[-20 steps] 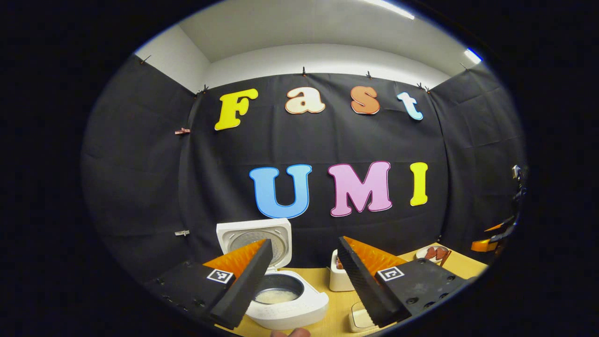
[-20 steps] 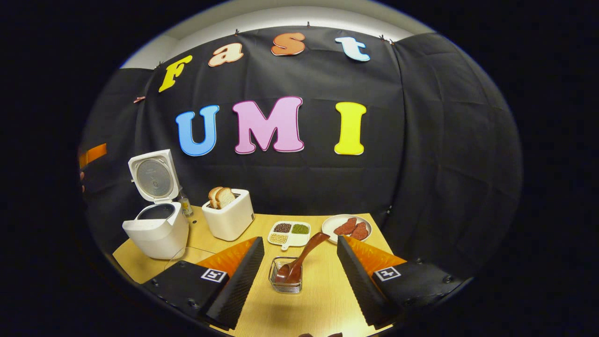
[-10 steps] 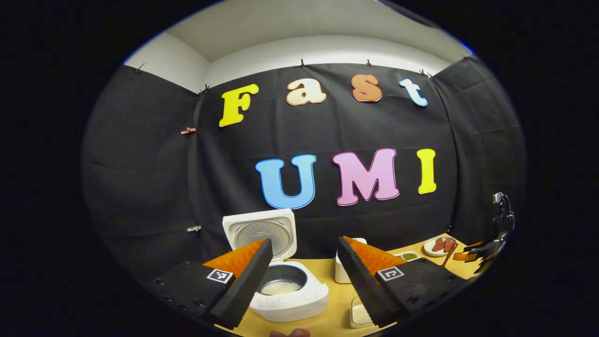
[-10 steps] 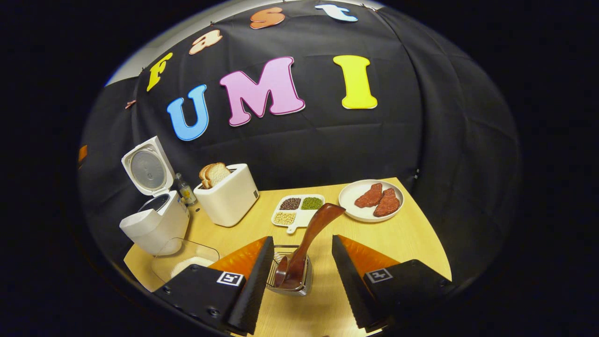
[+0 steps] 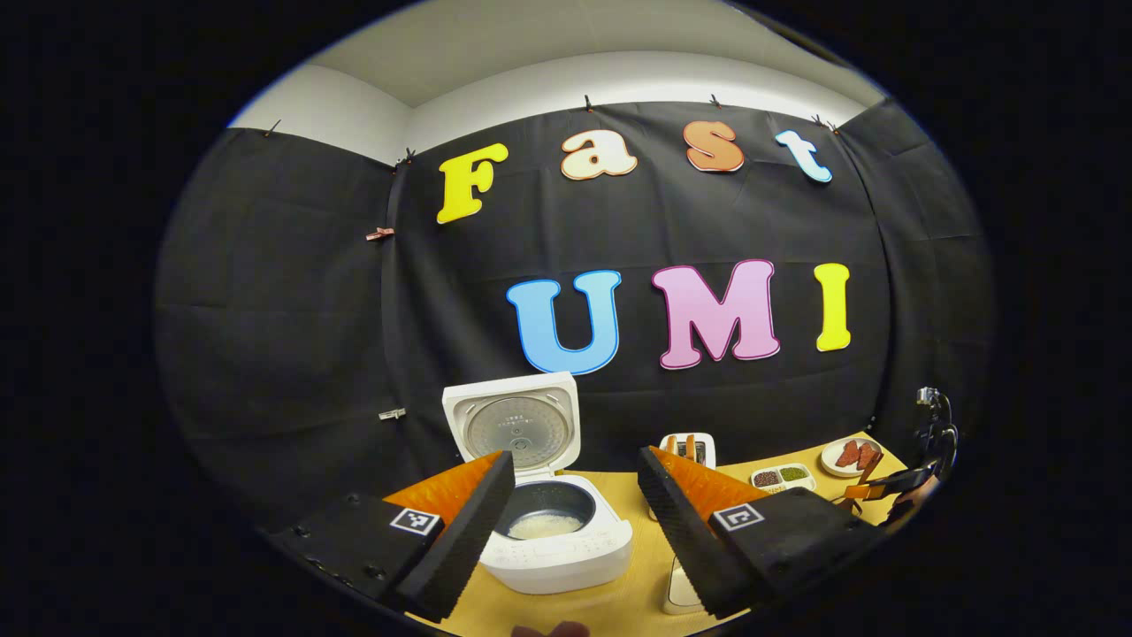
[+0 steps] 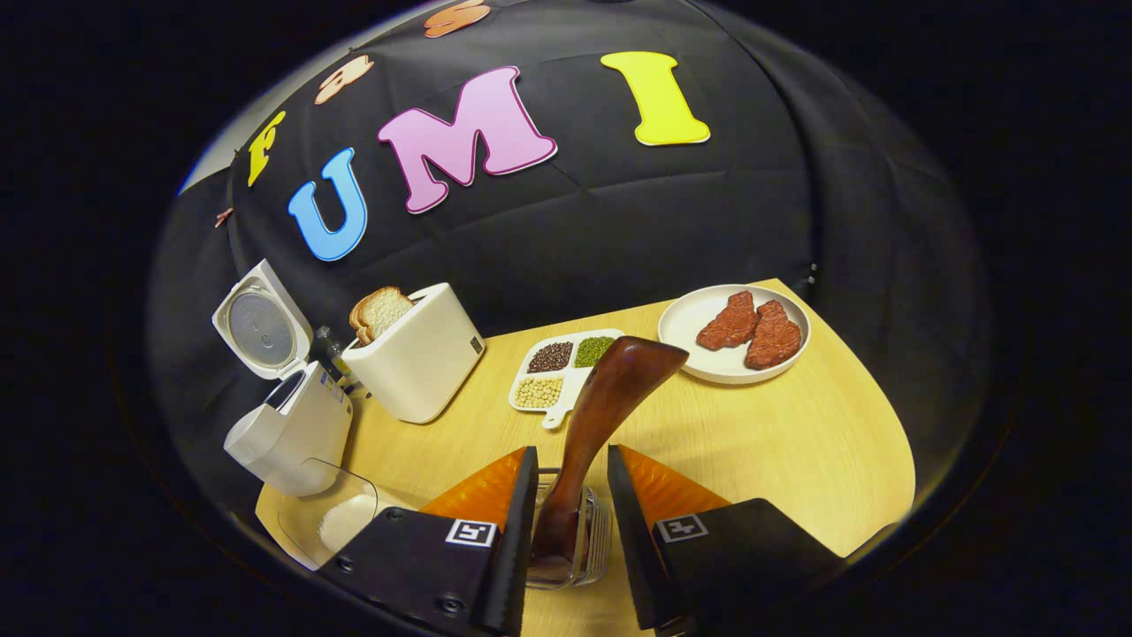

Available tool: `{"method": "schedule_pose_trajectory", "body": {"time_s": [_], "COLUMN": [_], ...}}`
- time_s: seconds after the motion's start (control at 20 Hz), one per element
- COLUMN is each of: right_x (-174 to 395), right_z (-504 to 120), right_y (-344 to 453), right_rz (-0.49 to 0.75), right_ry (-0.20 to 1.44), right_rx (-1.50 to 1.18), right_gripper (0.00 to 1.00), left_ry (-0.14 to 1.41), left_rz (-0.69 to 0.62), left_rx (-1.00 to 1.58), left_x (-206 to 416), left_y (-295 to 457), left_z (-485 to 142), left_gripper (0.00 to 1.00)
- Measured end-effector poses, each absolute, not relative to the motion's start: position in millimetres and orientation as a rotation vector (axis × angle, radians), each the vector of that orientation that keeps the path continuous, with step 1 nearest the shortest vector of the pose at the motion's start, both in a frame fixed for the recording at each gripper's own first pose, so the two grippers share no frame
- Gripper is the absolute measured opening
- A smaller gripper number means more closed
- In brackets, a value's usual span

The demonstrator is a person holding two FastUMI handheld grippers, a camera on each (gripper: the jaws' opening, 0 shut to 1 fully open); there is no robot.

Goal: Close the left gripper, press the button to open the rice cooker; take a wooden spoon from the chopstick holder with the right hand, scoop a spoonful of rice and pour it into the rice cooker, then put the wooden spoon back into the chopstick holder.

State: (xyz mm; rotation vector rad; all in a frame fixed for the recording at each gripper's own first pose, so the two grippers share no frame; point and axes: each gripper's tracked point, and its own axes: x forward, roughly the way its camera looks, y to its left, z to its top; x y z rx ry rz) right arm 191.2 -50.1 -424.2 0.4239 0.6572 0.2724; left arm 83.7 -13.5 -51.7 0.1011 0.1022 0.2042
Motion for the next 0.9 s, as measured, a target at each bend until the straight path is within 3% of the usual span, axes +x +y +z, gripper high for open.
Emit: {"method": "schedule_pose_trajectory", "body": {"time_s": [0.05,0.1,0.15,0.45,0.9], "right_x": [193,192,191,193,181], "right_z": [-427,-428,-431,-406,-305], "right_y": [-48,-49,-51,-57,-48], "right_rz": [0.276,0.277,0.271,0.248,0.237], "right_ry": [0.647,0.648,0.648,0.593,0.430], "right_rx": [0.432,0.427,0.435,0.541,0.483], "right_gripper": [0.39,0.40,0.28,0.14,0.13], "left_ry": [0.103,0.106,0.112,0.117,0.090], "left_rz": [0.210,0.218,0.225,0.220,0.180], "left_rx": [0.098,0.096,0.097,0.109,0.061], "left_x": [82,80,78,78,72], "left_y": [-13,-11,-9,-1,42], "left_z": [-52,-51,-54,-52,-51], "left_gripper": [0.96,0.96,0.96,0.96,0.97]}}
